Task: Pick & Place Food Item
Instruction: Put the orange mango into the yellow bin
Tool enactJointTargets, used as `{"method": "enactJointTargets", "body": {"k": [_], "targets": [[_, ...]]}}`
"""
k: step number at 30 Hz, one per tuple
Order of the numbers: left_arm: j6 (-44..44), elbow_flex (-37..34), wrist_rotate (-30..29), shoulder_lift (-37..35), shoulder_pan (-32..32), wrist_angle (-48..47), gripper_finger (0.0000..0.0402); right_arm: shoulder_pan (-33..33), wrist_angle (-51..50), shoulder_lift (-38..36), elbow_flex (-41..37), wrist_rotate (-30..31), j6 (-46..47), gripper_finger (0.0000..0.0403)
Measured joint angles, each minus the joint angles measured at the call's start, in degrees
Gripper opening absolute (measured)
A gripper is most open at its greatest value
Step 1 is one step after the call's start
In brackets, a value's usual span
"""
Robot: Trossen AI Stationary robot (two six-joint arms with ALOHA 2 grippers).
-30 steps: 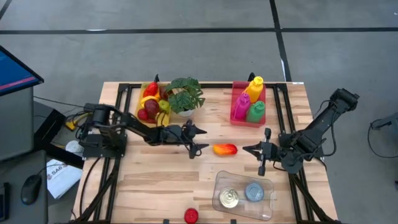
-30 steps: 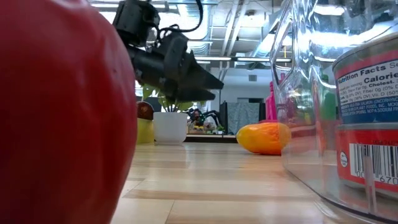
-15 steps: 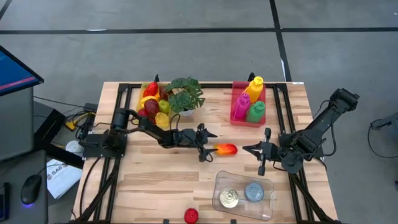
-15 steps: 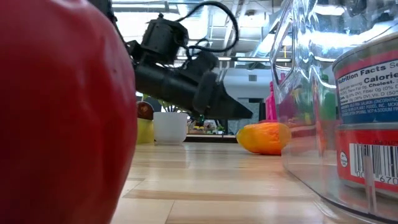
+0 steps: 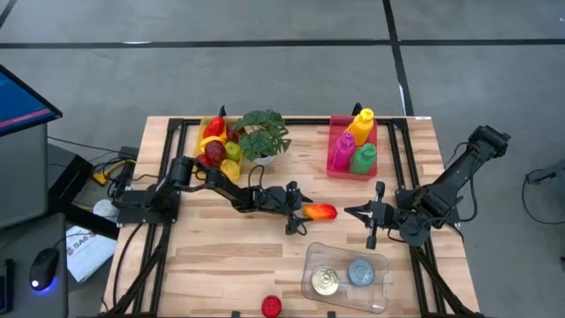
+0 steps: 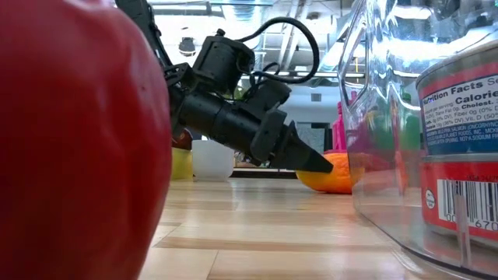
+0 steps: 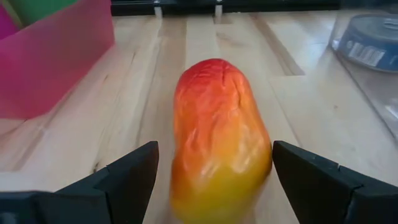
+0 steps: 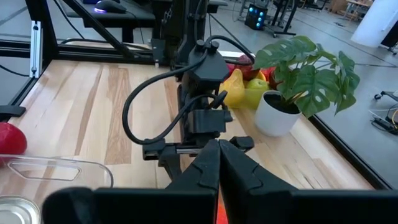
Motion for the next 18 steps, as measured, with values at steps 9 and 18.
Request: {"method": "enactJointTargets", "body": {"k": [9,18], "targets": [[0.01,0.0,-0.79,-0.05,0.0,-0.39,0.0298,0.0,0.0,0.0,0.0,0.02,0.0,0.0],[-0.15,0.0,-0.88,-0.11,0.0,-0.42,0.0226,0.0,0.0,0.0,0.0,0.02,0.0,0.0]]}}
